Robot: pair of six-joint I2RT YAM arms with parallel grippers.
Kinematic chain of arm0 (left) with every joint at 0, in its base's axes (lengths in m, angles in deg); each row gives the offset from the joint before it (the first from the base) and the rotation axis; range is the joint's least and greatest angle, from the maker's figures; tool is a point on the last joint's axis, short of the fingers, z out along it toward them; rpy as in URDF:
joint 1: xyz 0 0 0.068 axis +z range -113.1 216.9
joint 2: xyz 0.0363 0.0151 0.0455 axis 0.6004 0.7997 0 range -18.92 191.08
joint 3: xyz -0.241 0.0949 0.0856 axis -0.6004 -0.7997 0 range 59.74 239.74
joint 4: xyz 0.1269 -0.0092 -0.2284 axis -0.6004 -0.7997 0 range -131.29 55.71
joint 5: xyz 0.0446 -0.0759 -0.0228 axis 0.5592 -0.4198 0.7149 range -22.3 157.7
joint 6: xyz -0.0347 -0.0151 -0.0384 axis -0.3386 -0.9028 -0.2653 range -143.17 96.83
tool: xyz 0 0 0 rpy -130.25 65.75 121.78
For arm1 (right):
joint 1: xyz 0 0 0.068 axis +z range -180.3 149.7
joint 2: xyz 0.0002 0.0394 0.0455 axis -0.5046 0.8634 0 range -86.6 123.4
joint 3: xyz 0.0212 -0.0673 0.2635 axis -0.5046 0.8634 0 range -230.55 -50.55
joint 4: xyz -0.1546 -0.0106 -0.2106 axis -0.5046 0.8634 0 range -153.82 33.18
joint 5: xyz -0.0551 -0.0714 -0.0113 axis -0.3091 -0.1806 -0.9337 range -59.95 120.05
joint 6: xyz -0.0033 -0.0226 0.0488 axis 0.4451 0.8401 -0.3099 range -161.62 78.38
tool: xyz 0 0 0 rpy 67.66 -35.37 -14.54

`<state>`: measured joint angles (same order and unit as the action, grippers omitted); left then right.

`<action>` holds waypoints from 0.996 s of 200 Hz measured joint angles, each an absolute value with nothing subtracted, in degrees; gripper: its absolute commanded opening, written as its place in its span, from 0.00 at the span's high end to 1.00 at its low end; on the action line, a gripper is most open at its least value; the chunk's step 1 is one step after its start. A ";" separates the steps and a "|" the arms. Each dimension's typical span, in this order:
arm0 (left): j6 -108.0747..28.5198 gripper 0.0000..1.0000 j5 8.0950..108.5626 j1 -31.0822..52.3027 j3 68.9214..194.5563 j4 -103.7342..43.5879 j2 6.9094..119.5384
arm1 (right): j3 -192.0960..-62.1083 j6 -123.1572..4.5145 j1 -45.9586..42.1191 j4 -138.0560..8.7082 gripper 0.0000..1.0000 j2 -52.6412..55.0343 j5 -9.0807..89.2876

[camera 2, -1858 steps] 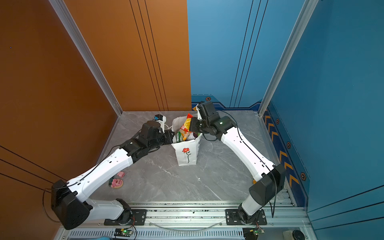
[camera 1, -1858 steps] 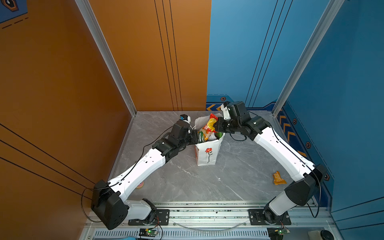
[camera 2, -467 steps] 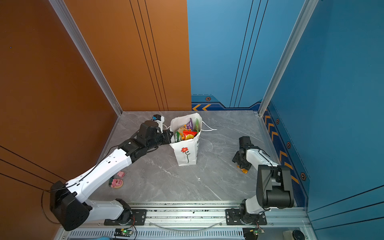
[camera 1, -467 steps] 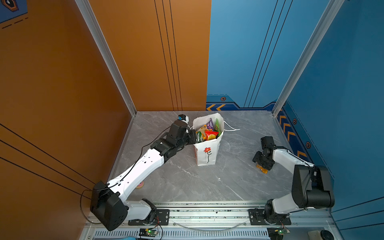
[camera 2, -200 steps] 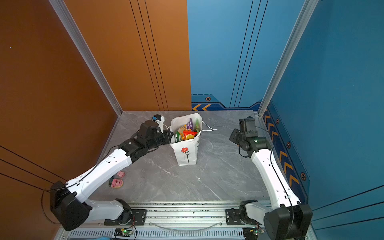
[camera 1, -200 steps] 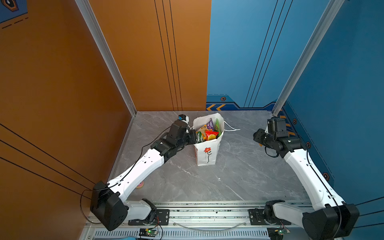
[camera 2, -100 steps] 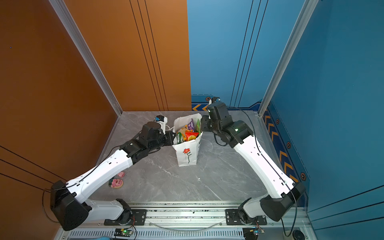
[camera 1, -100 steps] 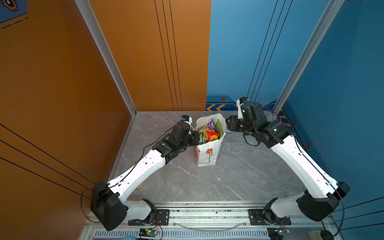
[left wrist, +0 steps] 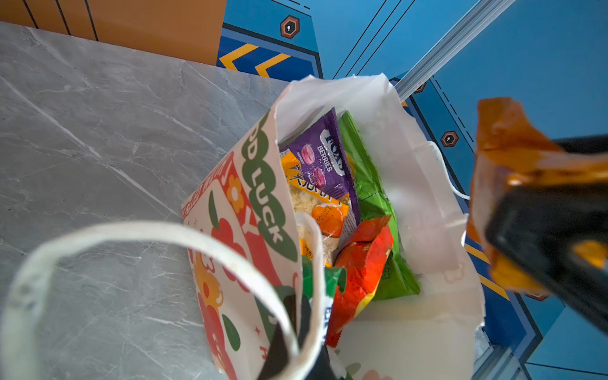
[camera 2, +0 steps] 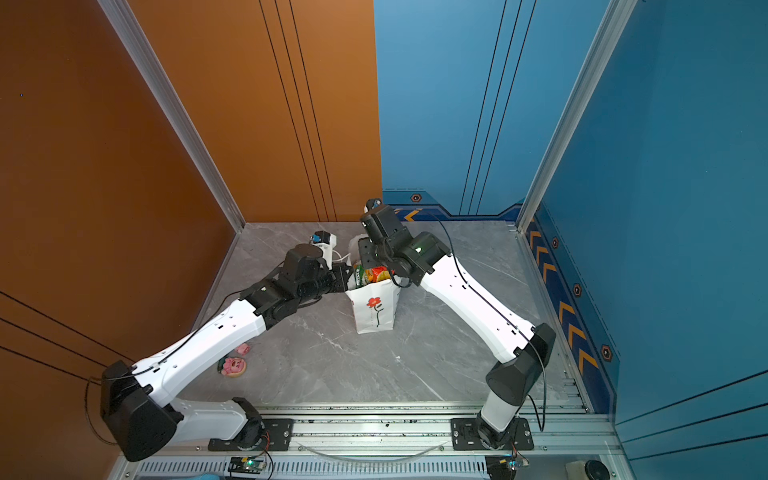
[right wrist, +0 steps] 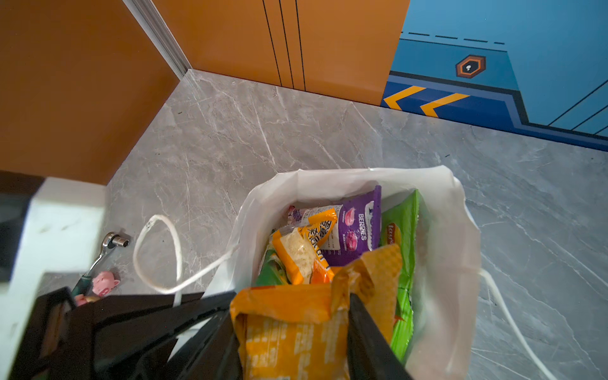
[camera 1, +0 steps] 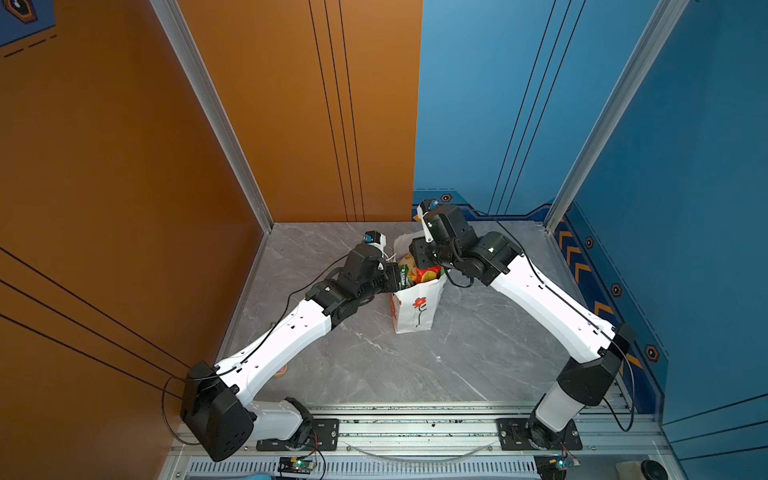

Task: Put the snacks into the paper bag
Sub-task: 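Lower the orange snack into the bag and open the right gripper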

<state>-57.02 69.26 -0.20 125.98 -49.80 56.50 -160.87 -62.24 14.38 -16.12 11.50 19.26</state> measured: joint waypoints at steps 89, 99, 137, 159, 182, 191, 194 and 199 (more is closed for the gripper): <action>-57.02 1.00 69.44 -0.18 125.98 -49.95 56.39 | -169.20 -61.33 12.72 -13.83 0.75 22.04 19.31; -56.99 1.00 69.44 -0.18 125.98 -49.95 56.39 | -169.31 -61.35 12.37 -13.65 0.74 22.73 19.46; -57.02 1.00 69.42 0.17 125.98 -50.00 56.37 | -169.53 -61.54 11.63 -13.17 0.62 24.33 19.53; -57.02 1.00 69.39 0.23 125.98 -50.00 56.37 | -169.64 -61.68 11.52 -13.15 0.49 24.72 19.75; -57.02 1.00 69.39 0.23 125.98 -50.00 56.37 | -169.86 -62.20 11.52 -12.97 0.40 24.72 20.07; -57.02 1.00 69.39 0.23 125.98 -50.00 56.37 | -170.03 -62.16 11.54 -12.89 0.35 24.72 20.38; -57.02 1.00 69.39 0.23 125.98 -50.00 56.37 | -170.10 -62.40 11.63 -12.86 0.34 24.72 20.51; -57.02 1.00 69.39 0.23 125.98 -50.00 56.37 | -170.18 -62.27 11.67 -12.82 0.32 24.70 20.60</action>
<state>-57.02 69.39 0.23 125.98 -50.00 56.37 -170.18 -62.27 11.67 -12.82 24.70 20.60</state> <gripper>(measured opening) 0.044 0.627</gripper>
